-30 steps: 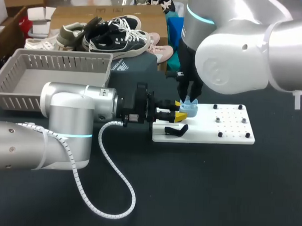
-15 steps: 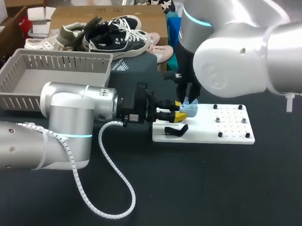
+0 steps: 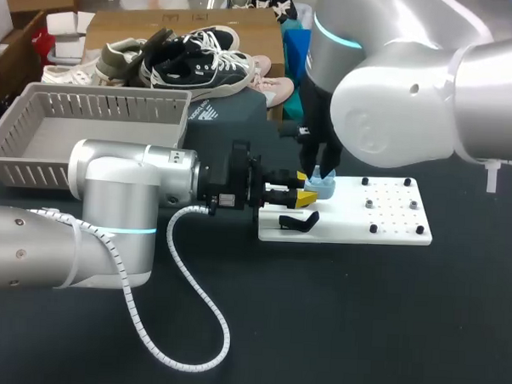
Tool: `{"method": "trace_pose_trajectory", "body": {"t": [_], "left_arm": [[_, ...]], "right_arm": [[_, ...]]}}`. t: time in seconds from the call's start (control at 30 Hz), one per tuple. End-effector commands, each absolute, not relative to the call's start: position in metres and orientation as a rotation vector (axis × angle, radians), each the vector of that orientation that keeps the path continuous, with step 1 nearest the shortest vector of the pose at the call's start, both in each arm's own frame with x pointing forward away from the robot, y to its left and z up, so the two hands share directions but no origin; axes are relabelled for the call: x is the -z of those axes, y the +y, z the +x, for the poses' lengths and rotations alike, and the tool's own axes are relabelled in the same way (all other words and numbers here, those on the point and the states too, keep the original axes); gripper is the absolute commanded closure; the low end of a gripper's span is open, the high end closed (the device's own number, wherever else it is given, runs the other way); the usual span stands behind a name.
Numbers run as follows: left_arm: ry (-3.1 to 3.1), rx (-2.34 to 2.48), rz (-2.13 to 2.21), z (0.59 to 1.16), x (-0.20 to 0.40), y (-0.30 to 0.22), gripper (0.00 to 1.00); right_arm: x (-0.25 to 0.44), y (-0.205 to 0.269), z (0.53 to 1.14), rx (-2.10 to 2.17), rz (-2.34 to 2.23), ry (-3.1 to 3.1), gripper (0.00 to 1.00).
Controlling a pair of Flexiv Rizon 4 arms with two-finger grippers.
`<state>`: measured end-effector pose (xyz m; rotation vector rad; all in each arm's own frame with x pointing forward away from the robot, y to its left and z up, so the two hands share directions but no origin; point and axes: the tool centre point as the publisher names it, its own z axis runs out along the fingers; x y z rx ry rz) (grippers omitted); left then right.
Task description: Pick up each earbud case from the left stands, insert the matching earbuds, close the lid, and place the case in the box.
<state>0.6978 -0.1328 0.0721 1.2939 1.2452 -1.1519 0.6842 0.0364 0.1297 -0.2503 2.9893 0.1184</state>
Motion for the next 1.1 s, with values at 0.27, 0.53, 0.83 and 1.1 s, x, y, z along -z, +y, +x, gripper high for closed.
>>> {"method": "trace_pose_trajectory", "body": {"t": [0.27,0.53,0.83,1.1], "left_arm": [[1.246,1.148,1.290,0.697,-0.072,-0.133,1.00],[1.246,1.148,1.290,0.697,-0.072,-0.133,1.00],[1.246,1.148,1.290,0.697,-0.072,-0.133,1.00],[1.246,1.148,1.290,0.697,-0.072,-0.133,1.00]], "right_arm": [[-0.126,0.039,0.690,-0.115,-0.247,2.996,1.00],[-0.122,0.039,0.692,-0.112,-0.233,3.003,1.00],[-0.120,0.039,0.692,-0.118,-0.223,3.004,1.00],[-0.118,0.040,0.692,-0.109,-0.226,3.015,0.99]]}}
